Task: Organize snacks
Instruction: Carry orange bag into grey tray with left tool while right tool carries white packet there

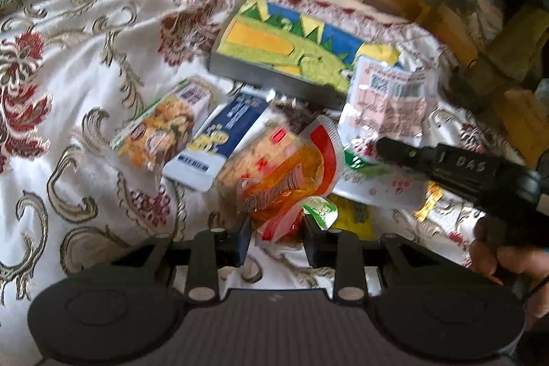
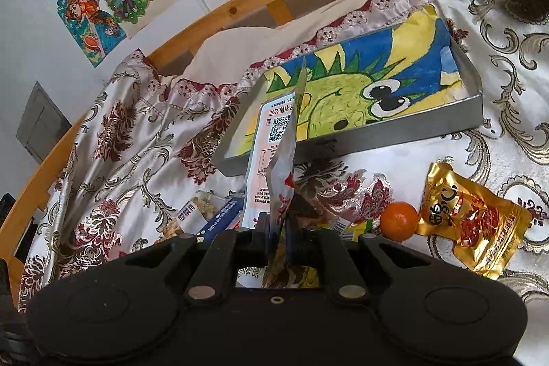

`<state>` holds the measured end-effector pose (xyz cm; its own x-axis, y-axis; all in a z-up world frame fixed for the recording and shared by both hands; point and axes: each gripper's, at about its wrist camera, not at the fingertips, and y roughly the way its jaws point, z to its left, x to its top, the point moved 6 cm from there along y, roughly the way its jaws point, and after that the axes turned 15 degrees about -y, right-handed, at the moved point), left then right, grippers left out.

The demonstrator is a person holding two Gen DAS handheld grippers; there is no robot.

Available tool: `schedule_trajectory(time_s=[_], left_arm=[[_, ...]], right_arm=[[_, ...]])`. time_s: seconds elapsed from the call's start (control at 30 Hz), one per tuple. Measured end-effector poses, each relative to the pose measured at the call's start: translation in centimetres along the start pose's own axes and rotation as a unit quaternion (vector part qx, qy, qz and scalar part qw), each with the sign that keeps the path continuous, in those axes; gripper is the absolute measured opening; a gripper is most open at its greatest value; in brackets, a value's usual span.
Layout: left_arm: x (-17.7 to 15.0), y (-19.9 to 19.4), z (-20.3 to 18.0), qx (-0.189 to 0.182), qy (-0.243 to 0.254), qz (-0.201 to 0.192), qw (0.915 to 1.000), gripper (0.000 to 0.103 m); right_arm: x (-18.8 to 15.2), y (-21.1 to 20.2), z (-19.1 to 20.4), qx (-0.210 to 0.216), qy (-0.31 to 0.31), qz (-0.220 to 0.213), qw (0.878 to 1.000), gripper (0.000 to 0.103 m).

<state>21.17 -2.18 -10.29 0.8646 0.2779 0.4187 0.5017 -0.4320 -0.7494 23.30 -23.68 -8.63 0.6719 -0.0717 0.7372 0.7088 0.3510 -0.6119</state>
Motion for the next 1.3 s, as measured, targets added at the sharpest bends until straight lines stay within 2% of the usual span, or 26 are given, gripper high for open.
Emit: schedule_trajectory(time_s=[0.17, 0.23, 0.3, 0.47, 0.57, 0.7, 0.83, 0.93, 1.07, 1.3], left_arm=[[1.1, -1.3, -1.4, -0.009, 0.015, -0.056, 0.9983, 0.034], [2.3, -1.3, -2.5, -0.005, 0.024, -0.082, 0.9963, 0.034], [4.0, -0.9, -3.9, -0.019, 0.022, -0.104, 0.9942, 0.034], [8.8, 1.9, -7.1, -0.064, 0.0, -0.151, 0.9865, 0.034], [11.4, 4.4, -7.9, -0.084, -0.01, -0.171, 0.9817, 0.034], [13.4, 8.2, -7.5, -0.102, -0.033, -0.167, 0.9802, 0.034], [14.2, 11.5, -6.3, -0.107, -0.05, -0.153, 0.9812, 0.034], [14.2, 13.4, -5.0, -0.09, -0.058, -0.139, 0.9845, 0.034], [14.5, 15.0, -3.5, -0.09, -0.088, -0.119, 0.9848, 0.034], [14.0, 16.2, -2.8, -0.062, -0.078, -0.114, 0.9885, 0.035]], right_arm=[[0.9, -0.8, -0.4, -0.004, 0.004, -0.024, 1.0, 0.009], [1.6, -1.0, -0.8, -0.008, 0.009, -0.038, 0.999, 0.009], [2.5, -1.3, -1.5, -0.015, 0.016, -0.056, 0.998, 0.009], [4.8, -1.4, -4.0, -0.035, 0.03, -0.106, 0.993, 0.009], [6.1, -0.8, -5.1, -0.047, 0.015, -0.135, 0.99, 0.009], [7.4, 1.5, -6.2, -0.068, 0.001, -0.138, 0.988, 0.009], [8.3, 4.5, -7.2, -0.088, -0.009, -0.132, 0.987, 0.009], [8.5, 6.8, -7.8, -0.096, -0.008, -0.121, 0.988, 0.009], [8.3, 9.1, -8.2, -0.099, -0.019, -0.098, 0.99, 0.009], [7.8, 10.7, -8.7, -0.117, -0.011, -0.074, 0.99, 0.011]])
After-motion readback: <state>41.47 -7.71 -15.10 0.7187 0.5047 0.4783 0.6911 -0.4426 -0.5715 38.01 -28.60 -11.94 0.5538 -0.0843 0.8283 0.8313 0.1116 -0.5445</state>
